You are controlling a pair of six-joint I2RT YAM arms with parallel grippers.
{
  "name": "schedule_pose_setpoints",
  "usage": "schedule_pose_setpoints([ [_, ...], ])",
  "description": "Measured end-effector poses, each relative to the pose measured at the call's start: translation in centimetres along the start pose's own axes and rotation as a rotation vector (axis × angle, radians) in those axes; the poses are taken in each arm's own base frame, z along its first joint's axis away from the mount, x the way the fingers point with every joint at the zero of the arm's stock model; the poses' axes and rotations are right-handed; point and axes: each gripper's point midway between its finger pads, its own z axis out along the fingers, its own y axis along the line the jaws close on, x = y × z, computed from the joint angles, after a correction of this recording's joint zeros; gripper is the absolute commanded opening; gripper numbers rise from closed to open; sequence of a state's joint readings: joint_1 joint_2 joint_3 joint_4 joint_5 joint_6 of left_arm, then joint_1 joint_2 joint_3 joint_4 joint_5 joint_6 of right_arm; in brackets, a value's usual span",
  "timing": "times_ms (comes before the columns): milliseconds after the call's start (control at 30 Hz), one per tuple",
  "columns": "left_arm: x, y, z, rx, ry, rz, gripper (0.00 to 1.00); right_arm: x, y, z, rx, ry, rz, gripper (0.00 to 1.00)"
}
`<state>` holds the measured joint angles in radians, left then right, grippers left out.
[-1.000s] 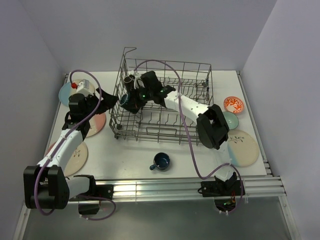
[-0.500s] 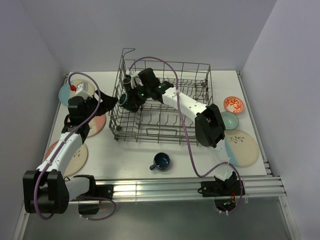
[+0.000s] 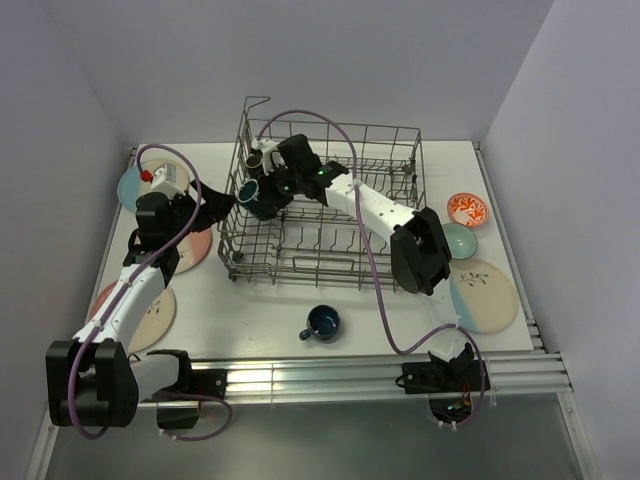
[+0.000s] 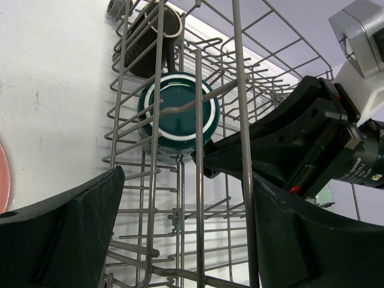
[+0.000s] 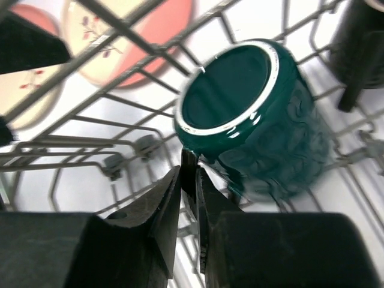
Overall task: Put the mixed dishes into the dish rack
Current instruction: Place the cup upside down on the dish rack
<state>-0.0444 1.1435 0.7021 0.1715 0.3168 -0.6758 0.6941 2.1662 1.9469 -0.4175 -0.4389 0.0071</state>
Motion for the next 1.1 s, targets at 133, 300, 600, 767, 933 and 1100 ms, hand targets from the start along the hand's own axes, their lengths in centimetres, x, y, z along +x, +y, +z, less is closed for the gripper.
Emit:
schedule_pose_setpoints([
  [133,0.0,0.0,0.0,0.0,0.0,0.0,0.86,-0.1,-1.2,-0.3,0.032,-0.004,-0.015,0.27],
  [300,0.0,0.0,0.0,0.0,0.0,0.0,0.86,0.2,-2.0,-0.5,0.06,0.008,-0.037,0.29],
  [600,0.1,0.0,0.0,0.005,0.004,-0.001,0.86,0.3,-3.9,-0.7,0.166,0.016,-0.078,0.48],
  [767,0.0,0.0,0.0,0.005,0.004,-0.001,0.86,0.4,-4.4,-0.5,0.234,0.026,-0.122,0.49],
  [933,0.1,0.0,0.0,0.005,0.004,-0.001,0.86,0.2,-4.2,-0.3,0.272,0.024,-0.173,0.39],
  [1100,0.1,0.0,0.1,0.006,0.003,-0.001,0.86,-0.1,-3.7,0.1,0.281,0.01,-0.221,0.15],
])
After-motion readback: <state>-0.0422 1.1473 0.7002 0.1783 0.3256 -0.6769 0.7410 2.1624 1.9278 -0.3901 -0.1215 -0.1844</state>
